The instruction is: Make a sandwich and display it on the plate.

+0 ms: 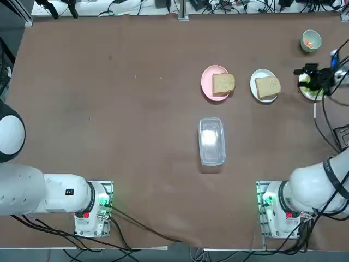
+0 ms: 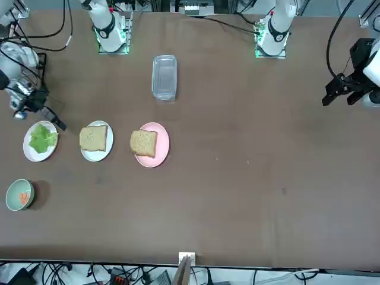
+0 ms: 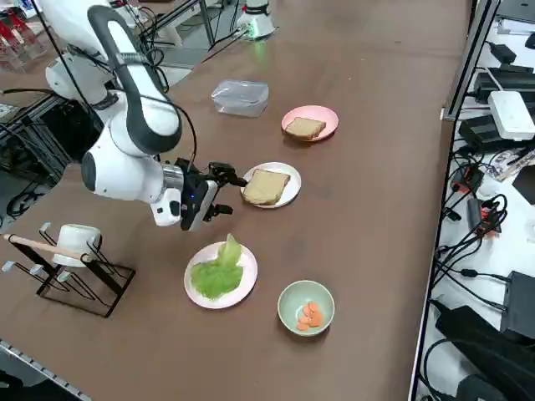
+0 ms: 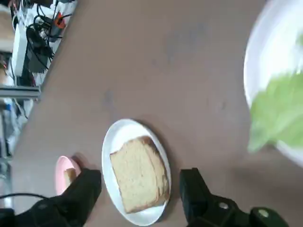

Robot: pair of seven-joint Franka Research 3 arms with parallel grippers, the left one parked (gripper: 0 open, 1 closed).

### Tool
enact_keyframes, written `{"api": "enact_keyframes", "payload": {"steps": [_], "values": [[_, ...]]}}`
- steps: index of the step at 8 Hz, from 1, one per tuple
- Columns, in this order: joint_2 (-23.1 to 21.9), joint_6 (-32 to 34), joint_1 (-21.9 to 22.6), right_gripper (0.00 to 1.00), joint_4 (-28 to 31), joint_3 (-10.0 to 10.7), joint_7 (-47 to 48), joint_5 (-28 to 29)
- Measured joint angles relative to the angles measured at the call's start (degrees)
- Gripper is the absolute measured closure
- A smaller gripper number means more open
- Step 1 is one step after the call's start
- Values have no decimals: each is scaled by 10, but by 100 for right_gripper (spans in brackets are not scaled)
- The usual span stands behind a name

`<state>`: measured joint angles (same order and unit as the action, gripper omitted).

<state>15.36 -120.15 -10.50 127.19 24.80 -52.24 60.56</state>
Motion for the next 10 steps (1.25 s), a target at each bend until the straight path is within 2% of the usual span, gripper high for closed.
{"api": "enact_keyframes", "payload": {"steps": [3,5,7,10], "values": [[4,-1,0,0,-110,0,1,-193],[32,16,2,0,-199,-2,1,-282],[103,51,2,0,-306,-3,-7,-334],[219,55,5,1,-441,-9,-69,-355]]}}
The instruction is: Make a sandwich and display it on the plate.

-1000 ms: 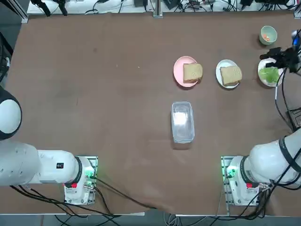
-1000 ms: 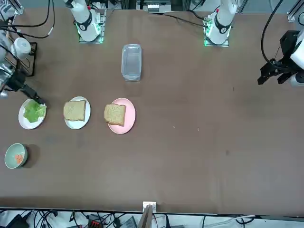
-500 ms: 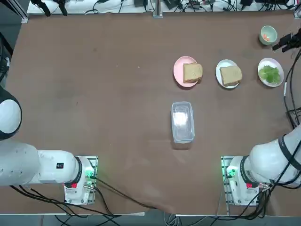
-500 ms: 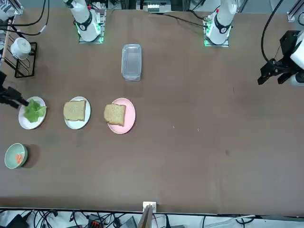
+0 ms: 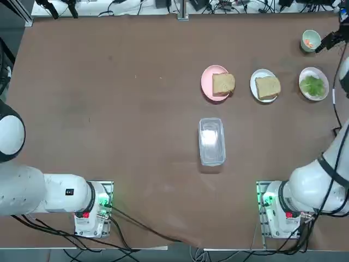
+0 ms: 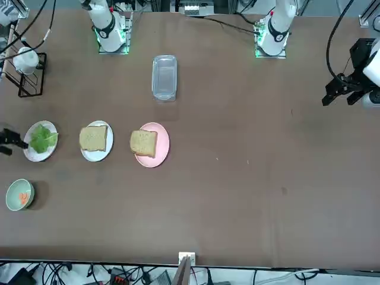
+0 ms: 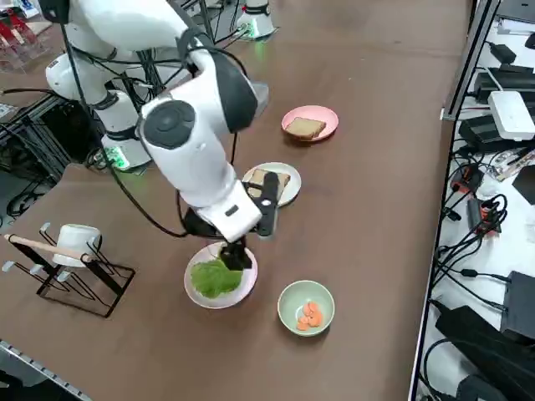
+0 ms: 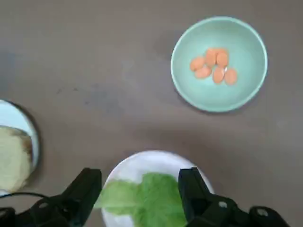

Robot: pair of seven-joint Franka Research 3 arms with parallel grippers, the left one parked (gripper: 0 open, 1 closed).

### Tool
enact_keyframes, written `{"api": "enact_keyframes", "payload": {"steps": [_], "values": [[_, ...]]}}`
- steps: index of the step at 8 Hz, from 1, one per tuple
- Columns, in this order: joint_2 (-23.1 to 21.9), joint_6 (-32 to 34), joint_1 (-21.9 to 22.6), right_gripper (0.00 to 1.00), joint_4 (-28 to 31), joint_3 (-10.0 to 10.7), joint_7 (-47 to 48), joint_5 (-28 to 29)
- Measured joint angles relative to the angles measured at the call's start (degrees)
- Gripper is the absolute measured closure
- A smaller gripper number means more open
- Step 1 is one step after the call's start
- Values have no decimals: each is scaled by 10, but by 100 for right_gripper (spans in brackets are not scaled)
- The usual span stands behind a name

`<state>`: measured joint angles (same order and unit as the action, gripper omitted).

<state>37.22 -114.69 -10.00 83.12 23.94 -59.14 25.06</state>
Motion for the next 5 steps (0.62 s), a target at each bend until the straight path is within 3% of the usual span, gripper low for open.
{"api": "enact_keyframes", "payload": {"steps": [3,5], "values": [[70,-12,20,3,-81,-2,-67,-6],[97,-80,35,3,-88,-2,-129,-18]]}}
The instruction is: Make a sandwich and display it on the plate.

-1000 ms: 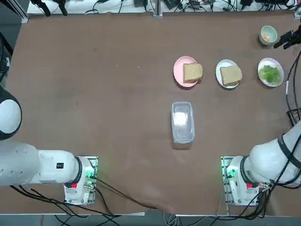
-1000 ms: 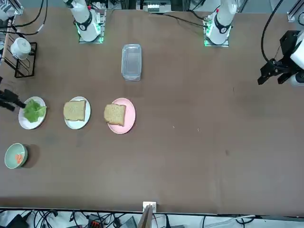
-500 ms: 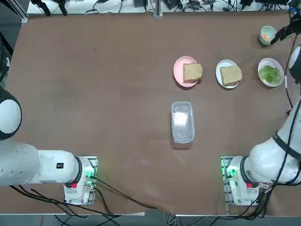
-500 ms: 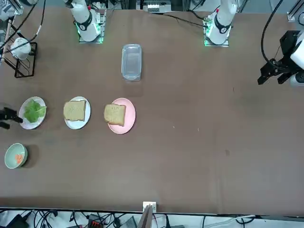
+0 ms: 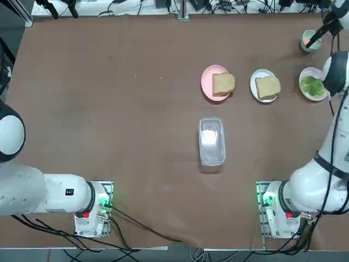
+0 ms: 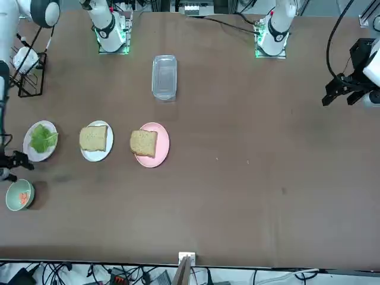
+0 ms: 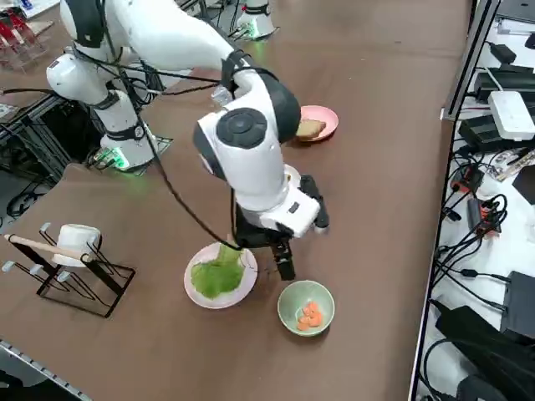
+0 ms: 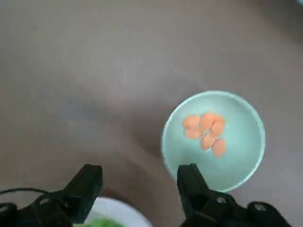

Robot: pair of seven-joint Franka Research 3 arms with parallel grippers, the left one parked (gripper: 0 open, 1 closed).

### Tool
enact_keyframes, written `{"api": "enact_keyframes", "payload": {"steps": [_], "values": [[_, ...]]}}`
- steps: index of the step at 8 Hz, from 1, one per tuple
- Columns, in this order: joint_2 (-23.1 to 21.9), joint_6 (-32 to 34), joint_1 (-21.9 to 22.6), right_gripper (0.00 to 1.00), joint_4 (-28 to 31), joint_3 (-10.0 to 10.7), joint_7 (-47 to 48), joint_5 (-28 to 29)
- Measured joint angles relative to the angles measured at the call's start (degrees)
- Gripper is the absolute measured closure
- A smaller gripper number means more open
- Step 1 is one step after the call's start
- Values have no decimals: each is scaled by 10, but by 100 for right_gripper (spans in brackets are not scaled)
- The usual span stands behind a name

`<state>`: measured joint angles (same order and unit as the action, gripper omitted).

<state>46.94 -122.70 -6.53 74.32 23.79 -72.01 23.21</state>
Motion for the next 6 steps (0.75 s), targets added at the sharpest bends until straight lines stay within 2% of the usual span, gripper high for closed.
{"api": "enact_keyframes", "payload": {"steps": [2,6], "values": [[26,-50,0,4,0,1,-40,-2],[40,-57,0,5,-1,2,-51,-3]]}}
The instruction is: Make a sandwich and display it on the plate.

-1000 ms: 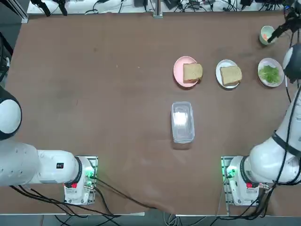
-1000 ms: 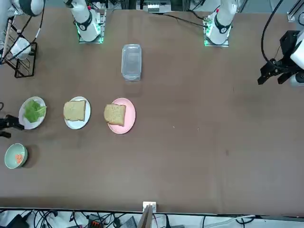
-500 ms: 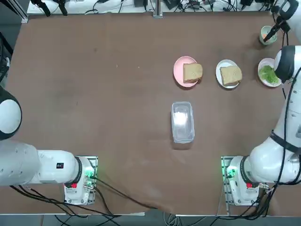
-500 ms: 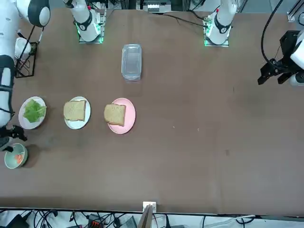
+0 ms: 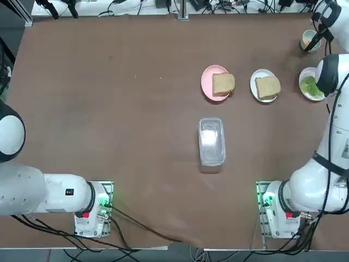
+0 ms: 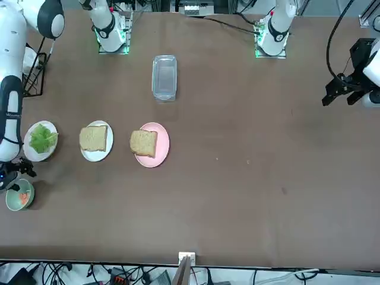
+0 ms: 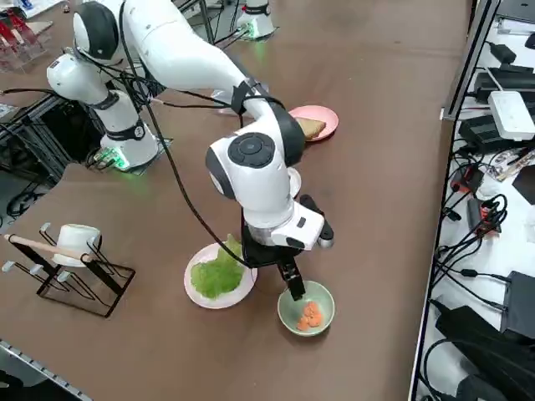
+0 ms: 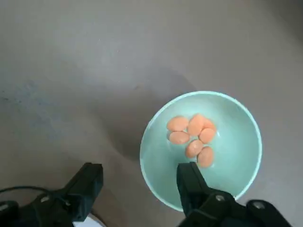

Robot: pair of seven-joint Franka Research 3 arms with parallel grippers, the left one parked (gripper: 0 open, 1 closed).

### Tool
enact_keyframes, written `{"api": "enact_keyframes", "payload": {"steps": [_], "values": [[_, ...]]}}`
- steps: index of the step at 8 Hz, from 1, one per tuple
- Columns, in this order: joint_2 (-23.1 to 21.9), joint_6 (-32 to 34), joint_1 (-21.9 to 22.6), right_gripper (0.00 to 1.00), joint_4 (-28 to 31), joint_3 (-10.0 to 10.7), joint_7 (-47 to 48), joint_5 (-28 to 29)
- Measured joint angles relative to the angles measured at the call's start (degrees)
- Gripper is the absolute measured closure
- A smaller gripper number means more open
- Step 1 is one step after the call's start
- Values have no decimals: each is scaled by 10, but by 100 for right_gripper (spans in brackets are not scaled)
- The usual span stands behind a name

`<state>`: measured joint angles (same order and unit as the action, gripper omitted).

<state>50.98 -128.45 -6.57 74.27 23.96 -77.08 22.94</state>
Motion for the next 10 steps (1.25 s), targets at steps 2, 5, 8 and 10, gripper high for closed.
{"api": "enact_keyframes", "payload": {"steps": [2,5,8,10], "values": [[14,-26,-1,11,0,0,-1,0],[23,-36,0,49,0,0,-1,0],[21,-38,0,97,-4,0,-1,0],[10,-29,0,97,-14,0,3,1]]}}
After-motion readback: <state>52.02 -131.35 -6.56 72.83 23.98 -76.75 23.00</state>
